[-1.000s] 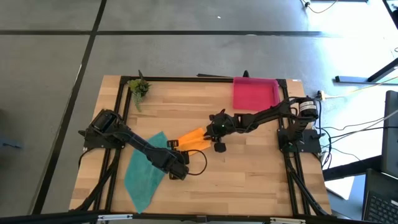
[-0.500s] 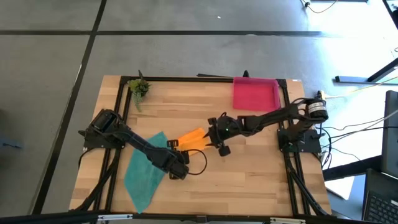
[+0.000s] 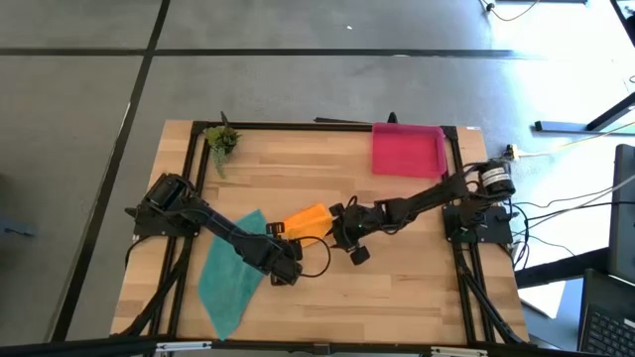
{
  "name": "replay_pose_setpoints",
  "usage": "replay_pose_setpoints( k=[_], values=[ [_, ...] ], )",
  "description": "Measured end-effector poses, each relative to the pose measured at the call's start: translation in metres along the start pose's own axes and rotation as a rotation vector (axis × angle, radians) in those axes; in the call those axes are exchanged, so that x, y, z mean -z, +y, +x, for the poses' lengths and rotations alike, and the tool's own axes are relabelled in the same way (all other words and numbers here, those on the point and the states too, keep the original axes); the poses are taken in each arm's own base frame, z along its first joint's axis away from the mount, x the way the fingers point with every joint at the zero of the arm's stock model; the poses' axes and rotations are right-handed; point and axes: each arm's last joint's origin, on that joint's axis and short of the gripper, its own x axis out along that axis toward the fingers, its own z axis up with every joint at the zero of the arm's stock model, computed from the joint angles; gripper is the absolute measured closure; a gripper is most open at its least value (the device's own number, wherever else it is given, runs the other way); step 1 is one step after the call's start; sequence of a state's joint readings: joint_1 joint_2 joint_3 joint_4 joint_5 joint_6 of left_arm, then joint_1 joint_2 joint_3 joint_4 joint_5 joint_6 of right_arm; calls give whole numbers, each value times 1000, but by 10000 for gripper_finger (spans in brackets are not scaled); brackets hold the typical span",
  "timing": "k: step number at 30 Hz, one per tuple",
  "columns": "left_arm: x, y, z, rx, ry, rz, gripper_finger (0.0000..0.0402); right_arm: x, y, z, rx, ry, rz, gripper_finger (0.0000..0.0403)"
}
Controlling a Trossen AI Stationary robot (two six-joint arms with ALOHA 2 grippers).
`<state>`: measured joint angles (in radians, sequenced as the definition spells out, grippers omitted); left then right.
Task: Roll microfiber towels into tight, uniform cylinder then place into a basket
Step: Roll the folded orange microfiber towel
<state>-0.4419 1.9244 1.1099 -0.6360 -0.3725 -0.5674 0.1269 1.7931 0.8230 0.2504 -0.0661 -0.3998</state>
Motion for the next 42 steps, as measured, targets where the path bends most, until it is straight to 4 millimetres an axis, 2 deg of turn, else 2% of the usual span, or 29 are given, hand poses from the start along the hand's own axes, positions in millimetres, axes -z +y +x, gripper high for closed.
replay_pose_setpoints(
  k=[3, 10, 34, 38, 42],
  values=[
    [0, 0, 0, 0, -1, -1, 384, 9, 0, 8, 57, 62, 1, 229],
    [0, 0, 0, 1, -1, -2, 384, 18, 2, 19, 60, 87, 2, 230],
    [0, 0, 0, 2, -3, -3, 384, 25, -4, 27, 89, 80, 21, 230],
    [0, 0, 0, 2, -3, -4, 384, 27, -3, 30, 90, 81, 24, 247],
    [-1, 0, 0, 3, -3, -3, 384, 27, -3, 30, 93, 78, 33, 294]
  ],
)
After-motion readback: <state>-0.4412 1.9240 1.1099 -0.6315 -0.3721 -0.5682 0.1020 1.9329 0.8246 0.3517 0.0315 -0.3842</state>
